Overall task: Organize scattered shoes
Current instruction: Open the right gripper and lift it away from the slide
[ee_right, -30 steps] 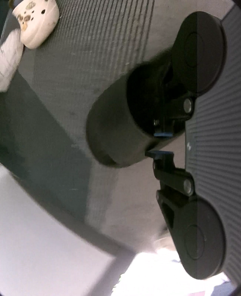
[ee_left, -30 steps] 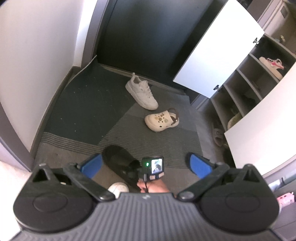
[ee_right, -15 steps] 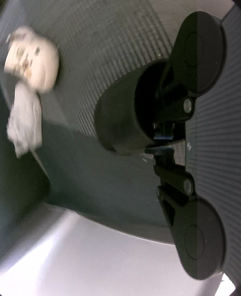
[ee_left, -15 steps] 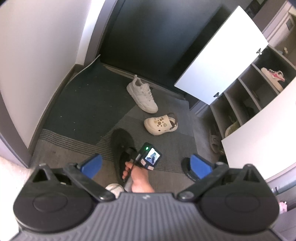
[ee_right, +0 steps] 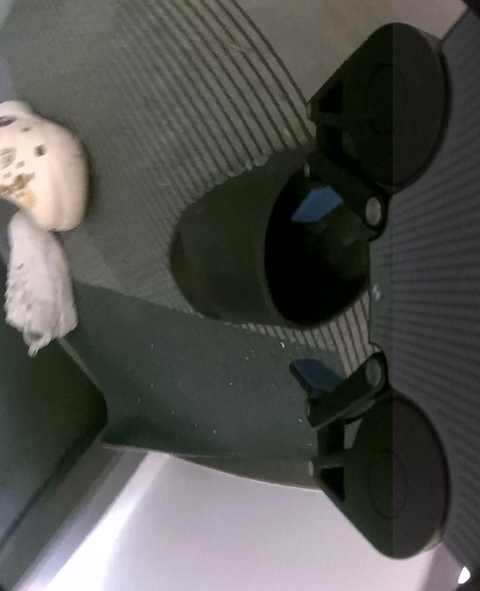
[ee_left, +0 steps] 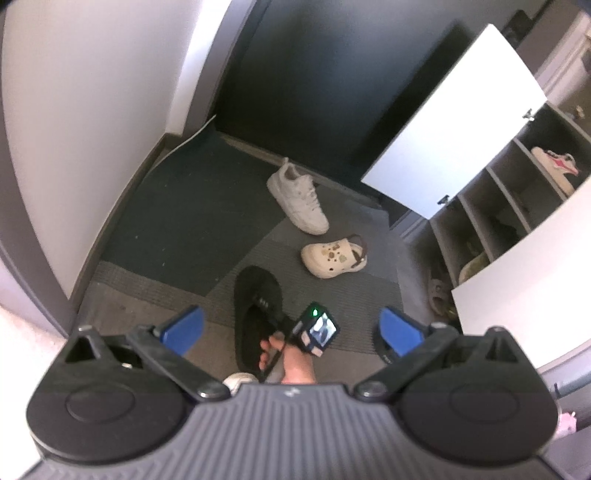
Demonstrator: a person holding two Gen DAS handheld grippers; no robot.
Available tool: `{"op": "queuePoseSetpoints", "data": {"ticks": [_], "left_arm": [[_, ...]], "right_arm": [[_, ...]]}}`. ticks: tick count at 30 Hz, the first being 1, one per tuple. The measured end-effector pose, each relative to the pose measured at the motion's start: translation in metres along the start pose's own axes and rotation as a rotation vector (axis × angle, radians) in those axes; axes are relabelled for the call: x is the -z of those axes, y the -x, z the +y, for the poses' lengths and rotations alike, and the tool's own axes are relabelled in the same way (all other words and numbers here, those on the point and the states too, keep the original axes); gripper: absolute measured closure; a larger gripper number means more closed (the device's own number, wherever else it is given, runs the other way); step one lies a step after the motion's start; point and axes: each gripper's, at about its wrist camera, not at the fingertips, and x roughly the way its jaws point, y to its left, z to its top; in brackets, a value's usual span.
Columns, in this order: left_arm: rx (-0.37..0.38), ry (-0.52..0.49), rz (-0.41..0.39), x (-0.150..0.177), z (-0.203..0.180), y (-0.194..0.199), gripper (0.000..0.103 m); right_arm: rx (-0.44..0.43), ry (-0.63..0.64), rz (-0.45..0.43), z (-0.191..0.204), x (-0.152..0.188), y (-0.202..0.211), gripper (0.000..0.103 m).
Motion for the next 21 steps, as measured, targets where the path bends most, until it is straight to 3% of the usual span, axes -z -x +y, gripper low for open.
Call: {"op": "queuePoseSetpoints", "data": {"ticks": [7,15,17,19,21], "left_arm": [[-0.030,-0.113,-0.092,-0.004,-0.033,0.015,0.000],[0.007,-0.115,-0.173,-0.010,-0.066,0.038,0.000],[0.014,-0.128,-0.176,-0.006,-0.074,0.040,0.000],[0.020,-0.130,-0.153,0.000,-0.081,0.037,0.000],[-0.013,-0.166,-0.135,0.009,-0.092,0.032,0.000]], "right_arm": [[0.056,0.218,0.017,0.006,-0.009,0.058,0.020],[0.089,0.262,-0.195,0.044,-0.049,0.218,0.020],[0.149,0.255,-0.202,0.048,-0.053,0.254,0.020],[0.279,0.249,-0.176,0.052,-0.058,0.287,0.020],[0.354,0.226,-0.159,0.053,-0.058,0.315,0.020]]}}
